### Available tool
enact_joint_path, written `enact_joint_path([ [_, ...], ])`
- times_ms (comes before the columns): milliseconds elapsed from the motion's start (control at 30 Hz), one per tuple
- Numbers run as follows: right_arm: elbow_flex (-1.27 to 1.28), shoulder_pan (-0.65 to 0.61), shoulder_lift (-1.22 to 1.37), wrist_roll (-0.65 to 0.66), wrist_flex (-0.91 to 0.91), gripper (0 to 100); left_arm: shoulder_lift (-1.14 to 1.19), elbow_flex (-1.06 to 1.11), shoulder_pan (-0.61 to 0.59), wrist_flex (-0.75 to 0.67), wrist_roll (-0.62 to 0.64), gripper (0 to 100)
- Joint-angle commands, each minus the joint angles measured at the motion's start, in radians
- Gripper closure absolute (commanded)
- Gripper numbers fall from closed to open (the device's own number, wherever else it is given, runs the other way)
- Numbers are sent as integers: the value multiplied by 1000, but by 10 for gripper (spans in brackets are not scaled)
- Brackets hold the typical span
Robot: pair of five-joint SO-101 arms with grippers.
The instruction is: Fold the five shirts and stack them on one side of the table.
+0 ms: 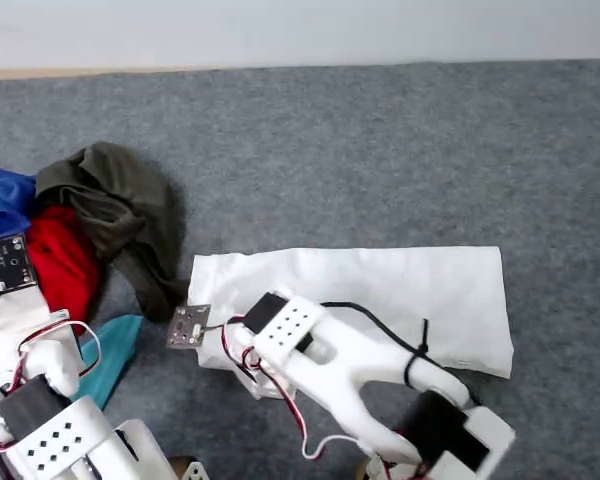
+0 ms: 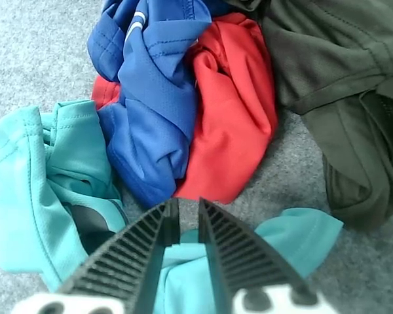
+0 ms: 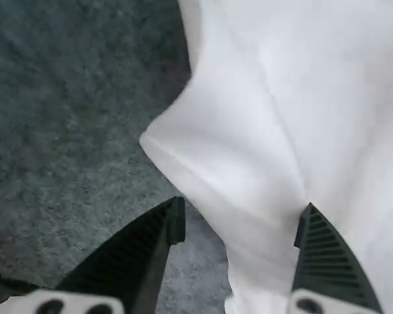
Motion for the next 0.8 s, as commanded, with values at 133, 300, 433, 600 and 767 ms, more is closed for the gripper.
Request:
enact_joint_path([
  [133, -77, -8, 64, 11, -15, 796, -11, -5, -2, 8, 3, 942],
  [300, -86, -7, 65, 11, -58, 903, -11, -5, -2, 8, 3, 942],
  [433, -86, 13, 61, 11, -76, 929, -11, -5, -2, 6, 3, 942],
  [600, -117, 74, 58, 12, -36, 927, -11, -7, -2, 6, 0, 942],
  [767, -193, 131, 58, 12, 36, 927, -11, -7, 0, 5, 0, 942],
])
